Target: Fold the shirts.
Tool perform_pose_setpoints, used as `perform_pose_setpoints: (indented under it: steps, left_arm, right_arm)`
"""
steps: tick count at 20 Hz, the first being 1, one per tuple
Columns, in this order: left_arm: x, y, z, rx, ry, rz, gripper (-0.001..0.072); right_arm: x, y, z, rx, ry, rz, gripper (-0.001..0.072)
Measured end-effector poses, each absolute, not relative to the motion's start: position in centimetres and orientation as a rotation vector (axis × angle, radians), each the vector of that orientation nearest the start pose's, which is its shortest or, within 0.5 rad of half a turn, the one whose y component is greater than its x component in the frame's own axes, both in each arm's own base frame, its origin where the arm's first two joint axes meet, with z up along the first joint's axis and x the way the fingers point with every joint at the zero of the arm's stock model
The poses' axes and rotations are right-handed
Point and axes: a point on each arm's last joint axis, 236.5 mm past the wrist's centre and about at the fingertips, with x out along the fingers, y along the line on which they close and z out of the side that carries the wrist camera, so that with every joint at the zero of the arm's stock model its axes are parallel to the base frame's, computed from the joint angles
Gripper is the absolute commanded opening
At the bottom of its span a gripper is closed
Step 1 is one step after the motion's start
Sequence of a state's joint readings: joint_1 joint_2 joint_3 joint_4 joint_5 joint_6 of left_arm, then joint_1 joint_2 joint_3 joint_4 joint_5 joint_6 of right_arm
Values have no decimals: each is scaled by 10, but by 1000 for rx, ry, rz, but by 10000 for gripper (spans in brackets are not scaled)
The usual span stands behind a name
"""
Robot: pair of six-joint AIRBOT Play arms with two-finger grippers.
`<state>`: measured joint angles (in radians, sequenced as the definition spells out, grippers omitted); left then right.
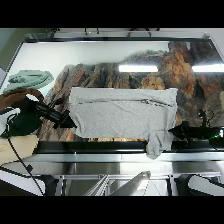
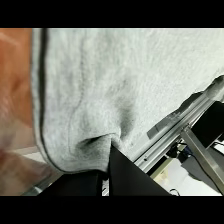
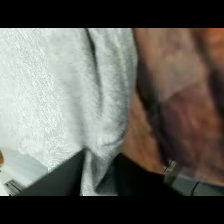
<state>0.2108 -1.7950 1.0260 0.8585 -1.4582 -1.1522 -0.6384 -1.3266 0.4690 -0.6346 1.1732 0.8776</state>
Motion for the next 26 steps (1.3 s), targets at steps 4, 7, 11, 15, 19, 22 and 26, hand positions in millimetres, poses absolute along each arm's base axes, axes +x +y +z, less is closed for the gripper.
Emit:
perform_pose_setpoints:
  steps: [4,7,11,15,19,22,26]
  left_arm:
    - [286,-90,-126,-786,1851,-573,18]
    - [284,-88,-126,-782,1856,-576,18]
    - [283,-89,-125,-769,1860,-589,18]
    - [280,-95,-126,-738,1871,-608,18]
    - [278,-104,-125,-718,1881,-631,18]
    - [277,-105,-123,-726,1879,-646,18]
    - [277,-91,-118,-785,1874,-636,17]
  right_arm:
    - [251,15,-99,1092,1296,218,292]
    - [230,-3,-94,1123,1331,100,417]
    - [190,1,-101,1148,1421,-53,588]
    - [185,21,-109,1168,1443,-79,474]
    - [201,45,-121,1158,1440,-1,124]
    - [212,53,-121,1134,1422,79,20]
    - [218,47,-98,1143,1394,132,20]
